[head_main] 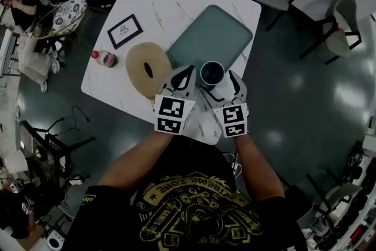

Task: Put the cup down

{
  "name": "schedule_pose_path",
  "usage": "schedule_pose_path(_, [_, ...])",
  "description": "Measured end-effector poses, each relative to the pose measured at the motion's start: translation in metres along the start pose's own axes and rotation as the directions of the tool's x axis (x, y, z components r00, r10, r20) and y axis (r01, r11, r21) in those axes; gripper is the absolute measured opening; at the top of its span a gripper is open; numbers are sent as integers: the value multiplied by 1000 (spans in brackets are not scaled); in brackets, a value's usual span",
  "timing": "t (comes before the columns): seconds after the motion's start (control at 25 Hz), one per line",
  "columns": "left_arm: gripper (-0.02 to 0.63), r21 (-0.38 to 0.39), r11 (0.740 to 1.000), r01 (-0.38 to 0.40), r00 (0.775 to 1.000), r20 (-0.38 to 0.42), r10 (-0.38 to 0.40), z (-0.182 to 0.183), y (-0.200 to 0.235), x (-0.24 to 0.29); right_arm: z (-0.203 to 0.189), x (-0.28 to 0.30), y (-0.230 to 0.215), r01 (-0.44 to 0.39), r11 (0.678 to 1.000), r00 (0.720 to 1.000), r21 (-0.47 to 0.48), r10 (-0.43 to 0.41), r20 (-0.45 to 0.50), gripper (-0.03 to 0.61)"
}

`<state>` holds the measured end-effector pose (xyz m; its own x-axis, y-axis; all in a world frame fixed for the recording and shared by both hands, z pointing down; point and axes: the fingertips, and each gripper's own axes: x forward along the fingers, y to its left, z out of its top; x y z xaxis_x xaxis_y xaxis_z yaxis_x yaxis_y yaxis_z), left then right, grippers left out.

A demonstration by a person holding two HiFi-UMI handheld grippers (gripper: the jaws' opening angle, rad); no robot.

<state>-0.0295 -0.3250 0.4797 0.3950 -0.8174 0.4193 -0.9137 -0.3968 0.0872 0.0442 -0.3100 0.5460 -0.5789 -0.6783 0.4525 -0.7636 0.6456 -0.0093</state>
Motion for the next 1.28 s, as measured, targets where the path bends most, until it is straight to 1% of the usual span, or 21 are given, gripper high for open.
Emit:
schedule_pose_path(0.28, [9,-4,1000,-18,1000,18,18,-7,-20,-29,6,-39,16,3,1000,999,26,-5,47,451])
schedule_pose_path(0.44, [9,-19,1000,-18,999,31,19,-14,-35,-46,8,-64,24,12,999,998,29,-14,59,445])
schedule_pose_path(0.68, [9,-45,999,-17,999,45,19,-24,-62,-76,10,-108,28,31,999,995,22,-33,90,297])
schedule_pose_path(0.76, [9,-47,999,-20,998,53,22,-25,-69,-85,9,-119,32,26,999,995,26,-29,99,247])
schedule_pose_path(0.88, [9,-49,998,-26,997,67,29,-25,-77,-98,9,-133,43,1,999,994,32,-4,114,202])
schedule_pose_path(0.96, [9,-54,998,-30,996,78,34,-24,-84,-106,11,-142,50,-9,1000,992,29,5,130,138])
schedule_pose_path(1.04, [9,-60,998,-34,995,88,39,-22,-90,-113,15,-150,53,-6,1000,989,27,2,151,55])
schedule_pose_path(1.08, [9,-62,997,-35,995,92,41,-21,-93,-116,16,-153,54,-2,1000,987,27,-2,158,28])
schedule_pose_path(1.12, [9,-60,997,-37,995,92,42,-22,-95,-119,17,-155,54,2,1000,987,28,-7,162,11])
schedule_pose_path(1.28, [9,-40,998,-40,995,87,43,-26,-102,-128,14,-165,54,21,998,986,54,-29,162,8])
